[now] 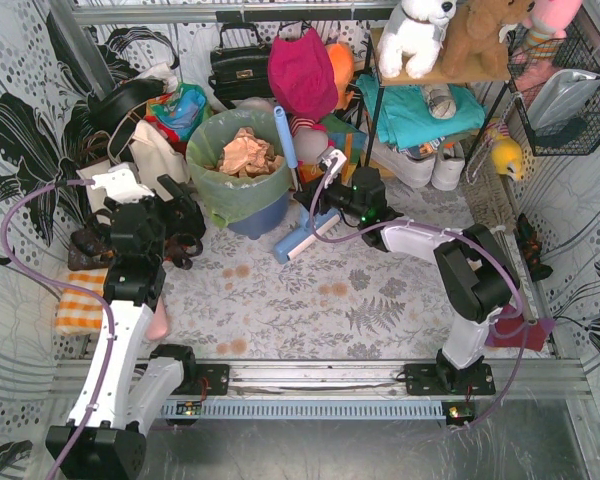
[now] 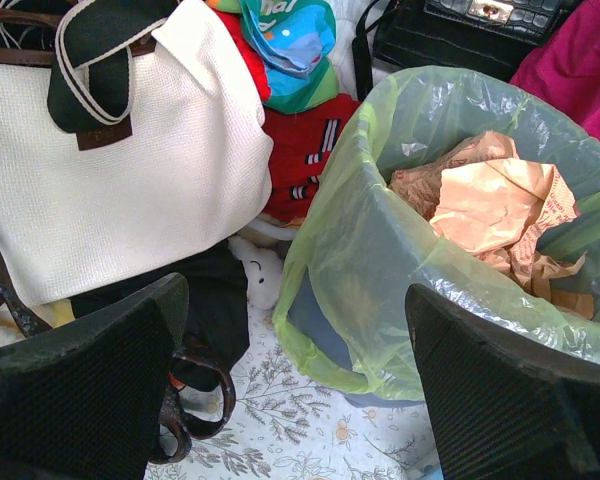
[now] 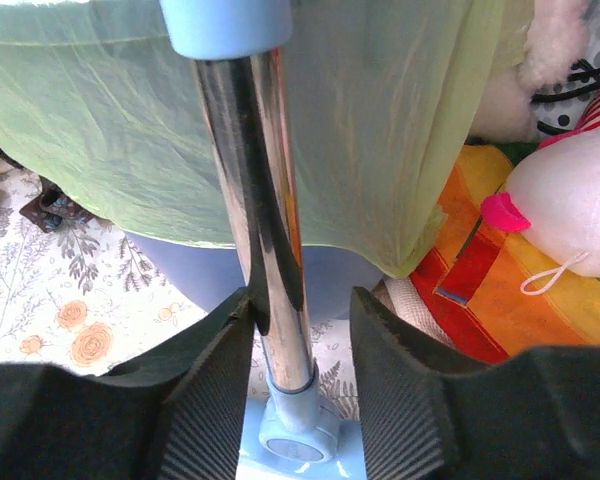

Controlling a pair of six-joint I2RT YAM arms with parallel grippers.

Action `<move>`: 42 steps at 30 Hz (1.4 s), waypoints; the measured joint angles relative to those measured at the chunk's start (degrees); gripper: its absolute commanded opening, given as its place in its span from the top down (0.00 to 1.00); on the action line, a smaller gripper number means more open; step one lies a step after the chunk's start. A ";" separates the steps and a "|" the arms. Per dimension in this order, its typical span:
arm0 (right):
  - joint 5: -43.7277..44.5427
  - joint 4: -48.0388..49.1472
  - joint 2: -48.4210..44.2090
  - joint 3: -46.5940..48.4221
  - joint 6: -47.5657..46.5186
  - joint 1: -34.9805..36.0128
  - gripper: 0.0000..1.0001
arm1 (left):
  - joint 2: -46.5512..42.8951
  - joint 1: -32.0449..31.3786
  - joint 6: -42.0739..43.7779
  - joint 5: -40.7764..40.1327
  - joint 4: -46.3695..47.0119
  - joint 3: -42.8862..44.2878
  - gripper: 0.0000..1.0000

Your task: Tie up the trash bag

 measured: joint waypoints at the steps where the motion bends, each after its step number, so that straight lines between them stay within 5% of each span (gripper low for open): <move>1: -0.02 0.17 0.02 0.00 -0.04 0.07 0.68 | 0.00 0.02 0.00 0.00 0.00 -0.02 0.02; 5: -0.52 0.35 0.02 0.02 -0.68 0.26 0.85 | -0.02 0.02 0.02 0.61 0.31 -0.28 0.02; 13: 4.33 -3.13 -1.95 -0.11 -1.62 0.48 0.96 | -0.39 0.04 0.02 2.64 1.75 -1.18 0.02; 27: 19.06 -23.50 -20.72 -4.57 -2.34 -10.27 0.99 | -0.52 0.39 0.04 2.43 1.77 -1.20 0.02; 33: 19.32 -24.41 -25.00 -7.34 -3.69 -19.85 1.00 | -0.52 0.39 0.07 2.27 1.75 -1.20 0.02; 42: 17.44 -13.46 -25.33 -13.66 -8.79 -27.85 1.00 | -0.55 0.39 0.28 2.25 1.79 -1.36 0.02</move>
